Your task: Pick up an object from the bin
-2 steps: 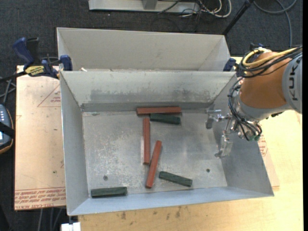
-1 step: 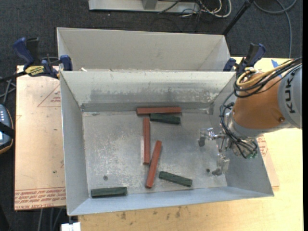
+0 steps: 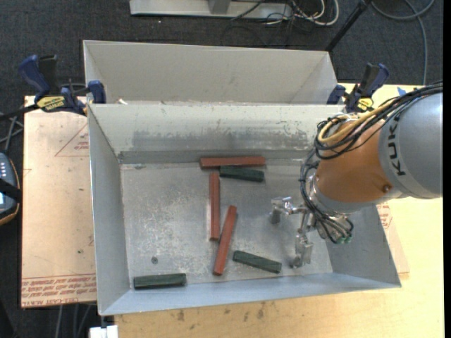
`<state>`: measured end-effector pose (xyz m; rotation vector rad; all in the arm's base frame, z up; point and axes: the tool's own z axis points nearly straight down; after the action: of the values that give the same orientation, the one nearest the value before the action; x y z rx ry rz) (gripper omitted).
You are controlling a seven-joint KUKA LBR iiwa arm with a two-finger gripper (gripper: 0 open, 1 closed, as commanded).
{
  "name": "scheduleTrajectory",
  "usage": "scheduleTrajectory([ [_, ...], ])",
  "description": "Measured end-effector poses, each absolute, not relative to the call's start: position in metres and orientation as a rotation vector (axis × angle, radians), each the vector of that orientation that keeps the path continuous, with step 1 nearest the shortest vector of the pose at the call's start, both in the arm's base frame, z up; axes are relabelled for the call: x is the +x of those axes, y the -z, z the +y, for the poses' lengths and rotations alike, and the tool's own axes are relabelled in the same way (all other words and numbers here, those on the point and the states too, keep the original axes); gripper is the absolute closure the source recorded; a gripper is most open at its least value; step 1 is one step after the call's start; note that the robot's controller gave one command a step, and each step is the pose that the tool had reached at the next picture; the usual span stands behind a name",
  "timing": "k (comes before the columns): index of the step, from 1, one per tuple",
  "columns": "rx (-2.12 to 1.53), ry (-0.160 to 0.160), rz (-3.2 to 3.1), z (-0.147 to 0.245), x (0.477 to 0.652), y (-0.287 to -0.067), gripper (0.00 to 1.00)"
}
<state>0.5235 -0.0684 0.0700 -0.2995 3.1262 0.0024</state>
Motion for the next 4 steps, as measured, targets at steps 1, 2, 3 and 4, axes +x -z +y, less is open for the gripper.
scheduleTrajectory([
  [1,-0.32,0.002,3.126,-0.04,0.52,-0.081,0.0],
  [2,-0.2,-0.001,3.136,-0.023,0.501,-0.07,1.0],
  [3,-0.2,-0.002,3.134,-0.022,0.501,-0.07,0.0],
  [4,-0.2,-0.002,3.133,-0.022,0.502,-0.07,0.0],
])
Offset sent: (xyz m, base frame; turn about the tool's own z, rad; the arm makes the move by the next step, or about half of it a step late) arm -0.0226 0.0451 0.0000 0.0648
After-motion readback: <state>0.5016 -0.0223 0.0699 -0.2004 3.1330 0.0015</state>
